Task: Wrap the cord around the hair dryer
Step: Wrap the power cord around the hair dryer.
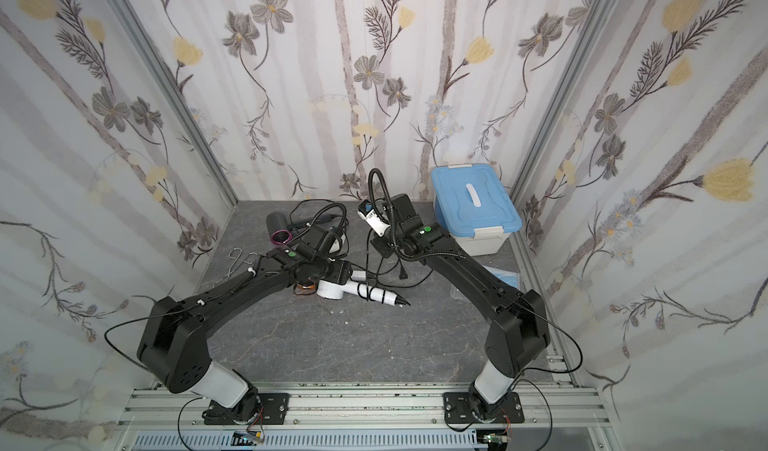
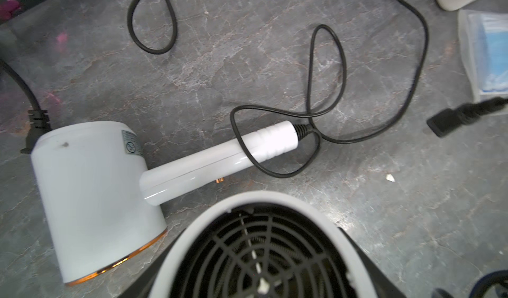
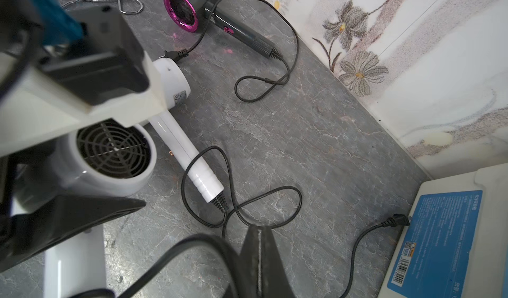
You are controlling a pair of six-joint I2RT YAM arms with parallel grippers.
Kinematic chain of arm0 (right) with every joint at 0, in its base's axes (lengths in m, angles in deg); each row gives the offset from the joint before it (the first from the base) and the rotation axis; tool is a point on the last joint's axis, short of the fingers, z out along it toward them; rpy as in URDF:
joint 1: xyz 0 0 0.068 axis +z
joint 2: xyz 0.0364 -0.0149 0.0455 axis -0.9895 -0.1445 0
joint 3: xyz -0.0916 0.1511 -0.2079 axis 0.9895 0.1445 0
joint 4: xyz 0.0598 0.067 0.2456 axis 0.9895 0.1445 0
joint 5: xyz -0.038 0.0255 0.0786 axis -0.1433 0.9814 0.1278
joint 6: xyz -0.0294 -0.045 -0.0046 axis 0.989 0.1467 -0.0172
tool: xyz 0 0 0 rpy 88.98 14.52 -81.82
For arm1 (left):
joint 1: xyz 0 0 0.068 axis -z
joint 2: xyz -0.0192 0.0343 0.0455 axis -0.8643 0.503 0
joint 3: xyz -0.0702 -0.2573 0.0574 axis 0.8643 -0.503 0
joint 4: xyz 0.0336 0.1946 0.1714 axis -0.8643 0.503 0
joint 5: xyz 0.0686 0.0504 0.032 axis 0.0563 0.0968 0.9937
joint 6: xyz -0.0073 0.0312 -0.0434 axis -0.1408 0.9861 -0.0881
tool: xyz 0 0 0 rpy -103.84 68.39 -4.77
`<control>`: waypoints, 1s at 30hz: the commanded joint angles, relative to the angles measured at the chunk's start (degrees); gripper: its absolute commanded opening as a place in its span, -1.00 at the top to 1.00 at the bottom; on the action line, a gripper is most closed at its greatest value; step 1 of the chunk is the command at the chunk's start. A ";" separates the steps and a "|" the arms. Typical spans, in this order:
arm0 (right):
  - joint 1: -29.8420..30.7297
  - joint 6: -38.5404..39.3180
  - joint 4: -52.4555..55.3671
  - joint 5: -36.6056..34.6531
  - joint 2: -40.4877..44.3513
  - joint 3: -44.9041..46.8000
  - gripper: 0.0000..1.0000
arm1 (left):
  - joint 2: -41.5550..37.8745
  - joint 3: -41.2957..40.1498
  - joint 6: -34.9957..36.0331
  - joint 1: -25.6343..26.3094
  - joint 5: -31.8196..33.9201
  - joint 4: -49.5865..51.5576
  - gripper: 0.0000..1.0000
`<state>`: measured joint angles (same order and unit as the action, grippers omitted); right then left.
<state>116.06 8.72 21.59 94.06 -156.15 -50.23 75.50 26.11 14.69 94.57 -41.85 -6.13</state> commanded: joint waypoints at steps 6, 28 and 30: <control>-2.70 3.26 -5.54 18.26 0.13 4.35 1.00 | -8.95 -4.55 -3.03 -1.51 -10.78 -9.73 1.00; -4.47 -14.50 -33.37 41.53 4.99 29.28 0.58 | -18.43 2.16 -11.08 -1.55 4.19 -15.05 1.00; -4.45 -15.40 -35.41 42.33 5.06 30.58 0.47 | -17.97 3.65 -10.86 -1.09 4.43 -14.04 1.00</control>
<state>111.58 -3.34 -5.18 131.37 -151.52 -20.72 57.14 27.86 3.68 93.17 -38.38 -17.62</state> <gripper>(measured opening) 0.247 0.743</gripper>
